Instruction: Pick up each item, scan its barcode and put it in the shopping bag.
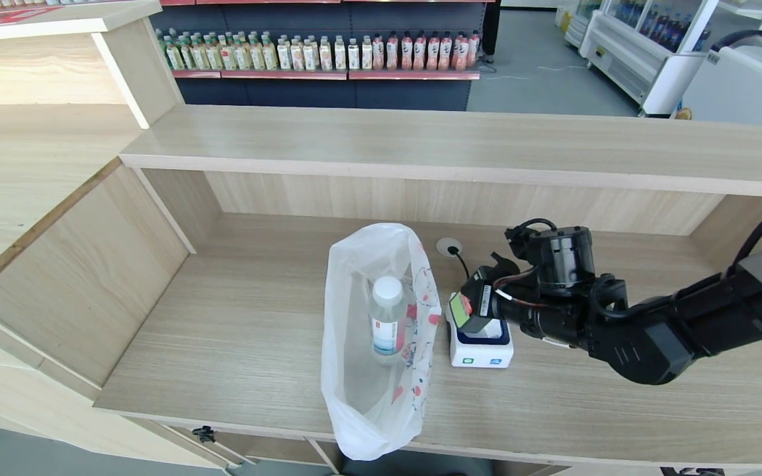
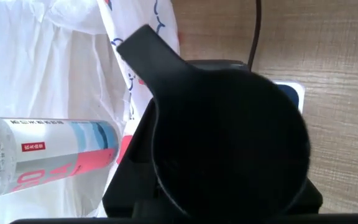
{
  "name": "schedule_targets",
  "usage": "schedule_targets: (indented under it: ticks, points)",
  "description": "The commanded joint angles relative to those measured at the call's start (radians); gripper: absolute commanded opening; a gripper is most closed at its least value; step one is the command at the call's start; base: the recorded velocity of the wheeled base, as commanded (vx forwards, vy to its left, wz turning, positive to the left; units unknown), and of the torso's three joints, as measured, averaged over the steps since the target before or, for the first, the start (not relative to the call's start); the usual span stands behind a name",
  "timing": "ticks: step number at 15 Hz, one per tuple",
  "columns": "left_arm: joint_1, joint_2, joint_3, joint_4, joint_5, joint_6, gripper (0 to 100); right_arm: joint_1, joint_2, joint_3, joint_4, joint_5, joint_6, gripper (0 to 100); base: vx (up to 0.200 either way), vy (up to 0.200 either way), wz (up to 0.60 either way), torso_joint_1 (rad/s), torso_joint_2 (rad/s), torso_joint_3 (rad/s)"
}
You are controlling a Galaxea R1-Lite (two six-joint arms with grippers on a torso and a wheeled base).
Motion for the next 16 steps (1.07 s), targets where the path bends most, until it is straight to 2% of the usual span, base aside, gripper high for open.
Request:
schedule_targets:
  ticks: [1, 5, 8, 11, 14, 16]
  points:
    - [0.000, 0.000, 0.000, 0.000, 0.000, 0.000, 100, 0.000, 0.020, -0.002, 0.005, -0.001, -0.001, 0, 0.000, 0.000, 0.00, 0.000, 0.00, 0.000]
    - [0.000, 0.000, 0.000, 0.000, 0.000, 0.000, 100, 0.000, -0.002, -0.002, 0.005, -0.001, 0.001, 0, 0.000, 0.000, 0.00, 0.000, 0.00, 0.000]
    - [0.000, 0.000, 0.000, 0.000, 0.000, 0.000, 100, -0.004, -0.115, -0.028, 0.009, -0.005, -0.007, 0, 0.000, 0.000, 0.00, 0.000, 0.00, 0.000]
    - [0.000, 0.000, 0.000, 0.000, 0.000, 0.000, 100, -0.015, -0.314, 0.032, 0.045, -0.031, -0.167, 0, 0.000, 0.000, 0.00, 0.000, 0.00, 0.000]
    - [-0.001, 0.000, 0.000, 0.000, 0.000, -0.002, 100, -0.015, -0.425, 0.181, 0.035, -0.031, -0.417, 0, 0.000, 0.000, 0.00, 0.000, 0.00, 0.000]
    - [0.000, 0.000, 0.000, 0.000, 0.000, -0.002, 100, -0.011, -0.442, 0.237, 0.032, -0.028, -0.484, 0, 0.000, 0.000, 0.00, 0.000, 0.00, 0.000]
